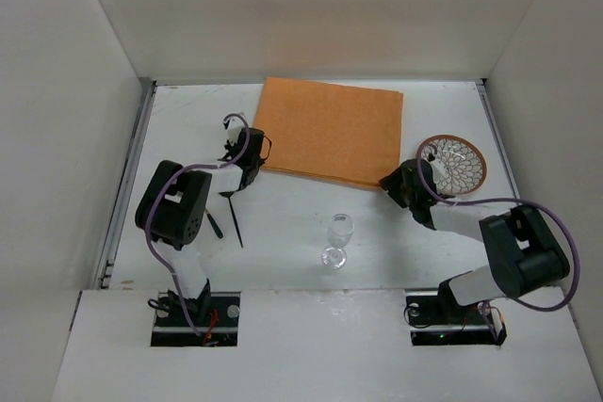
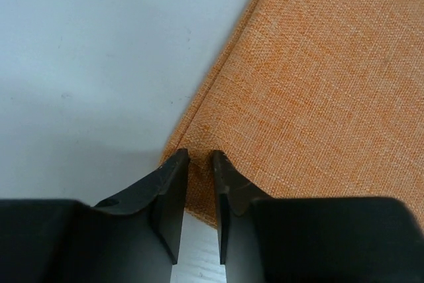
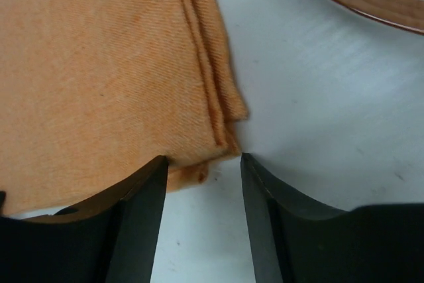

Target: Set the dinner table for one person

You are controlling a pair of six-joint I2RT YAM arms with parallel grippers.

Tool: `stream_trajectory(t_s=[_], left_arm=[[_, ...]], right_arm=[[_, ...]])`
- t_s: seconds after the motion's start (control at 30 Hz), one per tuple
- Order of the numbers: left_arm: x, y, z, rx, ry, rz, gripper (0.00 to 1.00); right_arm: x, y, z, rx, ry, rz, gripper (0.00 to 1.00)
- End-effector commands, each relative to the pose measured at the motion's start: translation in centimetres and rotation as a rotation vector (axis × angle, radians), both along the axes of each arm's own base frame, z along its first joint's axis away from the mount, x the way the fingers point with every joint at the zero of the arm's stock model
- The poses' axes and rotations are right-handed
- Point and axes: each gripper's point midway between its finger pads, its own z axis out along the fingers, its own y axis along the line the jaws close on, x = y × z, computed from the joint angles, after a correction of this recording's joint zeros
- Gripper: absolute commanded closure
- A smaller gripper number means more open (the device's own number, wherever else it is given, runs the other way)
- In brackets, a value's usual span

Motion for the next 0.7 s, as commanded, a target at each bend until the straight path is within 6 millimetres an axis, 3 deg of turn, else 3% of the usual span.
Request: stream_trajectory(t_s=[0.0, 0.13, 0.27, 0.47, 0.57, 0.67], left_arm=[[-1.7, 1.3, -0.4, -0.003, -0.002, 0.051, 0.83], [-3.4, 2.1, -1.2, -0.061, 0.002, 0.112, 0.86], [-3.7, 2.2, -0.8, -0.087, -0.012, 0.124, 0.85], [-2.5, 1.8, -1.3, -0.125, 0.002, 0.111, 0.84], [-2.4, 1.2, -1.7, -0.141, 0.013, 0.101, 0.83], [-2.1, 1.2, -0.9, -0.148, -0.009, 0.102, 0.75]], right_arm=[[2.5, 2.1, 1.6, 0.083, -0.052, 0.010, 0.50], [3.7, 2.4, 1.8, 0.099, -0.061, 0.006, 0.81], [5.3, 2.2, 2.3, 0.105, -0.074, -0.013, 0.82], [7.2, 1.1, 2.4, 0.124, -0.073, -0.023, 0.81], [7.2, 0.3, 2.6, 0.121, -0.081, -0.044, 0.81], [6.6, -0.1, 2.5, 0.113, -0.081, -0.050, 0.81]])
